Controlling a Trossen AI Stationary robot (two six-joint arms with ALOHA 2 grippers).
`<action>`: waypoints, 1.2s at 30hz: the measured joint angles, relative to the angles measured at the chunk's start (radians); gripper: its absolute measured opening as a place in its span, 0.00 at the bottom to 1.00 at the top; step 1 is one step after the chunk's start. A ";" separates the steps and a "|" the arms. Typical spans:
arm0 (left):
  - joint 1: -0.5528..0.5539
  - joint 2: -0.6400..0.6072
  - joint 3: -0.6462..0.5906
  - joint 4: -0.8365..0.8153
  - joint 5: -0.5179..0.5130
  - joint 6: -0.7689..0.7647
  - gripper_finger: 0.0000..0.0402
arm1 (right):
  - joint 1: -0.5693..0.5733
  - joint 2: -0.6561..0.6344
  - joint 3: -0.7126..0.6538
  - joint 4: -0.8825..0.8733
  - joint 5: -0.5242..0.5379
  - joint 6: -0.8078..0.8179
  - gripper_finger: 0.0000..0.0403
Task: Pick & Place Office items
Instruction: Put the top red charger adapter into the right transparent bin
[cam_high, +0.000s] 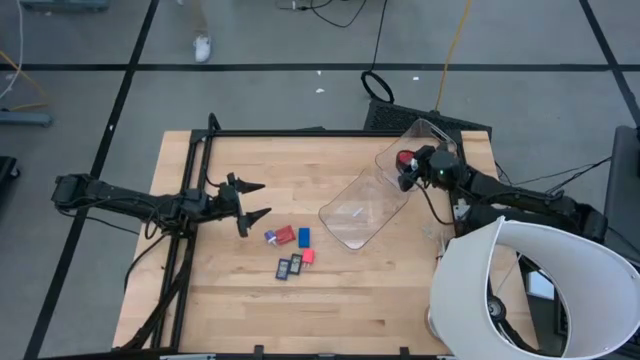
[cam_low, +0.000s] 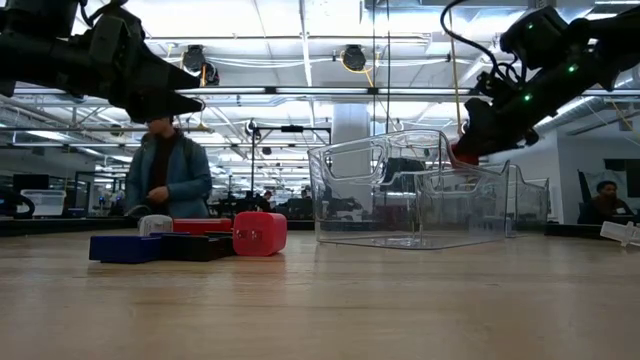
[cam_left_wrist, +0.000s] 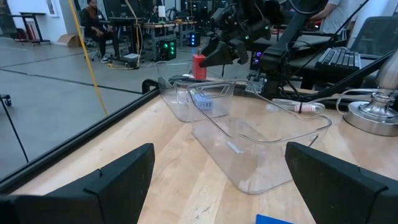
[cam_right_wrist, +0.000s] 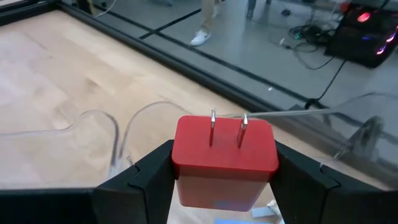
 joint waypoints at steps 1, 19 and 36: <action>0.000 0.000 0.000 0.000 0.000 0.002 0.91 | -0.009 0.002 0.000 -0.001 -0.015 -0.001 0.52; 0.000 0.000 0.000 0.001 0.000 -0.007 0.91 | -0.023 0.165 0.000 0.025 -0.019 0.025 0.53; 0.000 0.000 0.000 0.001 0.000 -0.009 0.91 | -0.023 0.265 0.002 0.097 -0.018 0.025 0.54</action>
